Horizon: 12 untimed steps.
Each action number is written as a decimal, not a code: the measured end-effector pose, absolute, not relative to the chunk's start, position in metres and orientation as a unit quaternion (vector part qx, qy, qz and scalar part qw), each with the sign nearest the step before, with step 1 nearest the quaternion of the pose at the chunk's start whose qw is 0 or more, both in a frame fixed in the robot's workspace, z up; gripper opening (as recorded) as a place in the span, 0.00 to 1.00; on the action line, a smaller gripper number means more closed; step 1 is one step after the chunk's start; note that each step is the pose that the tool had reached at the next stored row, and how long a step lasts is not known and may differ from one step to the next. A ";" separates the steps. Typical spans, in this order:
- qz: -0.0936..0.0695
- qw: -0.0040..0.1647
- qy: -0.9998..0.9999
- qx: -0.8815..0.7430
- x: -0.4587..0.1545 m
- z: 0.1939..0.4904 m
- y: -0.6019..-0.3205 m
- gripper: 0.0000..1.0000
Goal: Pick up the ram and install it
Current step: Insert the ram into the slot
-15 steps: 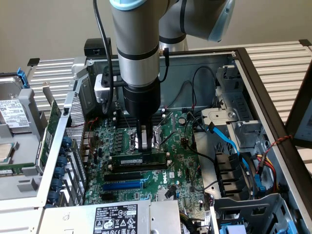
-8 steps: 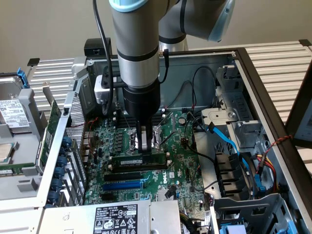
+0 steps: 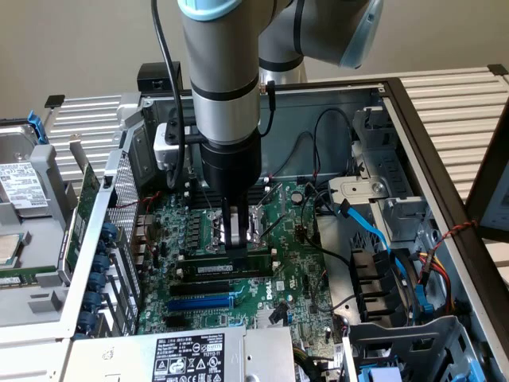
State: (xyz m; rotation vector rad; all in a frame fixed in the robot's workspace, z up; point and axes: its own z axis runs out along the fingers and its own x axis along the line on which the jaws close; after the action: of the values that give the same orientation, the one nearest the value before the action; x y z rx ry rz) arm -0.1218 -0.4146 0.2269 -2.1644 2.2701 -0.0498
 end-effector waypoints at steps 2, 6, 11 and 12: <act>-0.016 0.002 0.724 -0.690 -0.122 0.228 -0.415 0.27; -0.016 0.002 0.724 -0.690 -0.123 0.230 -0.415 0.27; -0.016 0.002 0.724 -0.690 -0.123 0.233 -0.415 0.27; -0.016 0.002 0.724 -0.690 -0.123 0.234 -0.415 0.27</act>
State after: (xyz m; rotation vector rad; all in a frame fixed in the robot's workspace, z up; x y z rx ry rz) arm -0.1232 -0.4146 0.2344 -2.1650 2.2707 -0.0490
